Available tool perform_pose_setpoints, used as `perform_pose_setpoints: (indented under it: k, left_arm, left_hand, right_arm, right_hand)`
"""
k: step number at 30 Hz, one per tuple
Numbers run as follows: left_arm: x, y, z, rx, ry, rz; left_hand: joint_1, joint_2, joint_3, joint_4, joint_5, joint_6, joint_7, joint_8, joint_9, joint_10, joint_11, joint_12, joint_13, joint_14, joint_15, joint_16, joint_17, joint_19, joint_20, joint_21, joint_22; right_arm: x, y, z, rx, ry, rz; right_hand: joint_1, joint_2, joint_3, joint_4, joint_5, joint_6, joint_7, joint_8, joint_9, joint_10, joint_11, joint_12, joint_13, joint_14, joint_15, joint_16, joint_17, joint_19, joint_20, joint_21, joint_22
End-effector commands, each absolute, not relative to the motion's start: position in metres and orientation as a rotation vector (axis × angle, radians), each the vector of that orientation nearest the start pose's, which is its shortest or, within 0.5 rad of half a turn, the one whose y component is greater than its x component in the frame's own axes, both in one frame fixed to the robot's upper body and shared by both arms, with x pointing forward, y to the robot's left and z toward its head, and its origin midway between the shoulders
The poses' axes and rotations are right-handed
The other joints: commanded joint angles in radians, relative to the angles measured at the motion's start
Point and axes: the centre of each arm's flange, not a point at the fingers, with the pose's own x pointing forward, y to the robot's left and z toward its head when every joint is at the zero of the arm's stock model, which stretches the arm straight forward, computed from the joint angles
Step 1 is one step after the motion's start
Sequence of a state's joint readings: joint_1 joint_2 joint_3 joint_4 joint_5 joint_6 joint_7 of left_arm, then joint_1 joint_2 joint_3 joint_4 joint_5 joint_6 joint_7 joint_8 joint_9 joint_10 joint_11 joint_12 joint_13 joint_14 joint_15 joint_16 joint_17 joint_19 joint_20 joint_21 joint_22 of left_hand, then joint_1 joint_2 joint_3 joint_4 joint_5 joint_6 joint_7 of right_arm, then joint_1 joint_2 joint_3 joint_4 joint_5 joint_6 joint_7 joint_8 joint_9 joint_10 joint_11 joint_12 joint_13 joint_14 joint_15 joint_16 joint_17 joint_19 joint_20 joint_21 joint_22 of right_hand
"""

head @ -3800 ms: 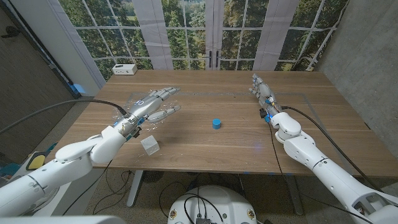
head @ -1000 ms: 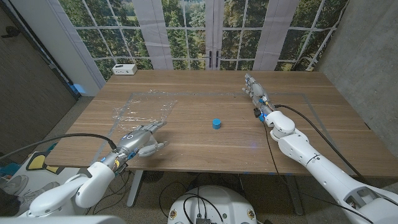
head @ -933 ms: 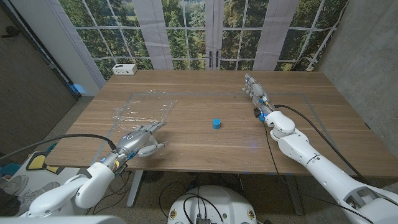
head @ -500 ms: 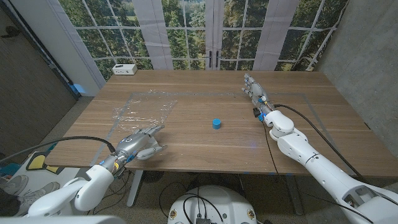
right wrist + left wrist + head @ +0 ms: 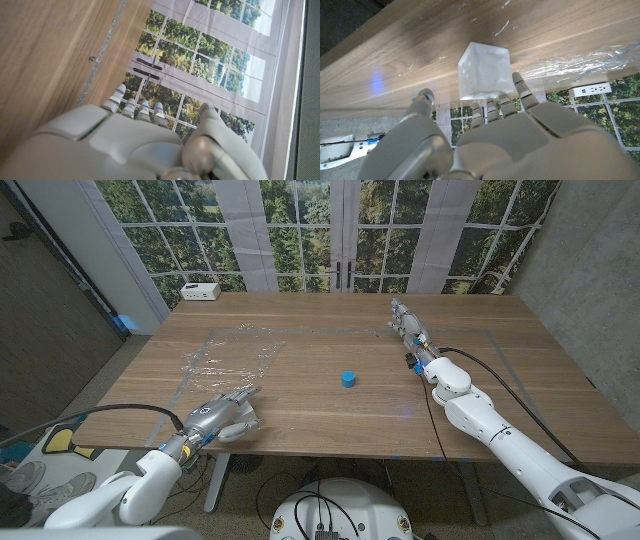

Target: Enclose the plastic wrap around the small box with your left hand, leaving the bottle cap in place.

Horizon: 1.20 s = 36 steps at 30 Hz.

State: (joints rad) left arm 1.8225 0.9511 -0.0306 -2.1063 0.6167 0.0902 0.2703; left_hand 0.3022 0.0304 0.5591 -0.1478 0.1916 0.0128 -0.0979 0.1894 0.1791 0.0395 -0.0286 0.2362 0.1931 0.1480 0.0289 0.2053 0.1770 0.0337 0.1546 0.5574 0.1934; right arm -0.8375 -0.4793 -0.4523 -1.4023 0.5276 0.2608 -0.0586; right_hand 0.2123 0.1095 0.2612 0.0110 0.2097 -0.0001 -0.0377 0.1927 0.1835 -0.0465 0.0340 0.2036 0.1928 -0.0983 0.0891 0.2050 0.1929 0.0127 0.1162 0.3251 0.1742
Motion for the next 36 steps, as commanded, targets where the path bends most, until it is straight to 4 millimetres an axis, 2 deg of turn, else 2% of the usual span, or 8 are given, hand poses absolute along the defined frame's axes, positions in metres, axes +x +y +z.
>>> perform_pose_setpoints:
  k: [1, 8, 12, 16, 24, 29, 33, 36]
  left_arm:
    - [0.438, 0.322, -0.17, 1.435, -0.495, 0.02]
    - [0.437, 0.319, -0.173, 1.455, -0.492, 0.038]
    - [0.436, 0.316, -0.174, 1.478, -0.486, 0.044]
    - [0.435, 0.315, -0.174, 1.513, -0.505, 0.078]
    - [0.433, 0.31, -0.174, 1.603, -0.586, 0.229]
    - [0.433, 0.311, -0.173, 1.609, -0.618, 0.291]
    - [0.433, 0.312, -0.173, 1.636, -0.662, 0.352]
    - [0.433, 0.314, -0.173, 1.618, -0.674, 0.377]
  left_hand:
    - [0.028, 0.005, 0.004, -0.014, -0.008, 0.002, 0.002, 0.007, 0.005, 0.012, 0.001, -0.008, 0.005, 0.032, -0.004, 0.009, 0.003, 0.017, -0.017, 0.009, 0.002]
    - [0.097, 0.024, 0.021, -0.03, -0.015, 0.003, 0.008, 0.006, 0.006, 0.027, -0.006, -0.006, 0.005, 0.111, -0.018, 0.021, 0.002, 0.109, -0.044, 0.039, 0.004]
    - [0.185, 0.021, 0.027, -0.037, -0.017, 0.023, 0.014, 0.012, 0.006, 0.072, -0.018, 0.004, 0.005, 0.224, -0.055, 0.039, 0.004, 0.178, -0.045, 0.068, 0.007]
    - [0.271, 0.027, 0.038, -0.042, -0.013, 0.079, 0.028, 0.029, 0.007, 0.13, -0.021, 0.019, 0.006, 0.258, -0.074, 0.035, 0.004, 0.217, -0.049, 0.087, 0.009]
    - [0.551, 0.106, 0.036, -0.035, -0.009, 0.317, 0.067, 0.08, 0.014, 0.334, -0.04, 0.071, 0.021, 0.506, -0.198, 0.117, 0.03, 0.403, -0.135, 0.212, 0.024]
    - [0.611, 0.169, 0.077, -0.004, -0.013, 0.509, 0.073, 0.133, 0.019, 0.502, -0.055, 0.125, 0.029, 0.649, -0.232, 0.149, 0.026, 0.476, -0.173, 0.291, 0.033]
    - [0.669, 0.175, 0.146, 0.03, -0.013, 0.709, 0.063, 0.18, 0.024, 0.678, -0.077, 0.171, 0.036, 0.785, -0.251, 0.175, 0.027, 0.53, -0.214, 0.384, 0.042]
    - [0.684, 0.173, 0.159, 0.044, -0.014, 0.738, 0.067, 0.18, 0.026, 0.736, -0.091, 0.189, 0.048, 0.839, -0.255, 0.188, 0.03, 0.545, -0.235, 0.419, 0.043]
  right_arm:
    - [0.636, -0.225, -0.021, -0.05, -0.624, 0.246]
    - [0.634, -0.225, -0.022, -0.051, -0.622, 0.246]
    - [0.633, -0.225, -0.022, -0.053, -0.619, 0.245]
    - [0.632, -0.225, -0.023, -0.052, -0.613, 0.246]
    - [0.632, -0.224, -0.024, -0.057, -0.612, 0.241]
    - [0.631, -0.224, -0.024, -0.054, -0.611, 0.236]
    - [0.632, -0.223, -0.024, -0.054, -0.607, 0.234]
    - [0.632, -0.223, -0.023, -0.061, -0.607, 0.233]
  right_hand:
    - [-0.003, -0.005, 0.002, -0.003, 0.0, 0.006, -0.004, 0.0, 0.003, 0.004, -0.001, -0.003, 0.004, 0.003, 0.004, 0.0, 0.003, 0.005, 0.006, -0.003, 0.003]
    - [-0.004, -0.005, 0.002, -0.003, -0.001, 0.005, -0.004, 0.0, 0.003, 0.004, 0.0, -0.003, 0.004, 0.003, 0.007, 0.0, 0.003, 0.005, 0.007, -0.006, 0.003]
    - [-0.004, -0.005, 0.002, -0.003, -0.001, 0.006, -0.005, 0.0, 0.003, 0.005, 0.001, -0.002, 0.004, 0.003, 0.006, 0.0, 0.003, 0.006, 0.006, -0.007, 0.003]
    - [-0.005, -0.004, 0.002, -0.003, -0.001, 0.006, -0.005, 0.0, 0.003, 0.005, 0.001, -0.003, 0.004, 0.004, 0.006, 0.001, 0.003, 0.006, 0.006, -0.008, 0.003]
    - [-0.005, -0.003, 0.003, -0.003, -0.001, 0.005, -0.006, 0.0, 0.003, 0.006, 0.0, -0.002, 0.004, 0.004, 0.006, 0.0, 0.003, 0.007, 0.006, -0.01, 0.003]
    - [-0.006, -0.003, 0.003, -0.003, -0.001, 0.006, -0.006, 0.0, 0.003, 0.006, 0.0, -0.002, 0.004, 0.004, 0.006, 0.0, 0.003, 0.008, 0.006, -0.011, 0.003]
    - [-0.007, -0.003, 0.003, -0.003, -0.001, 0.006, -0.006, 0.0, 0.003, 0.006, 0.001, -0.002, 0.004, 0.005, 0.006, 0.001, 0.003, 0.008, 0.006, -0.012, 0.003]
    - [-0.008, -0.002, 0.004, -0.003, -0.001, 0.006, -0.006, 0.0, 0.003, 0.005, -0.001, -0.003, 0.004, 0.004, 0.007, 0.0, 0.003, 0.009, 0.006, -0.013, 0.003]
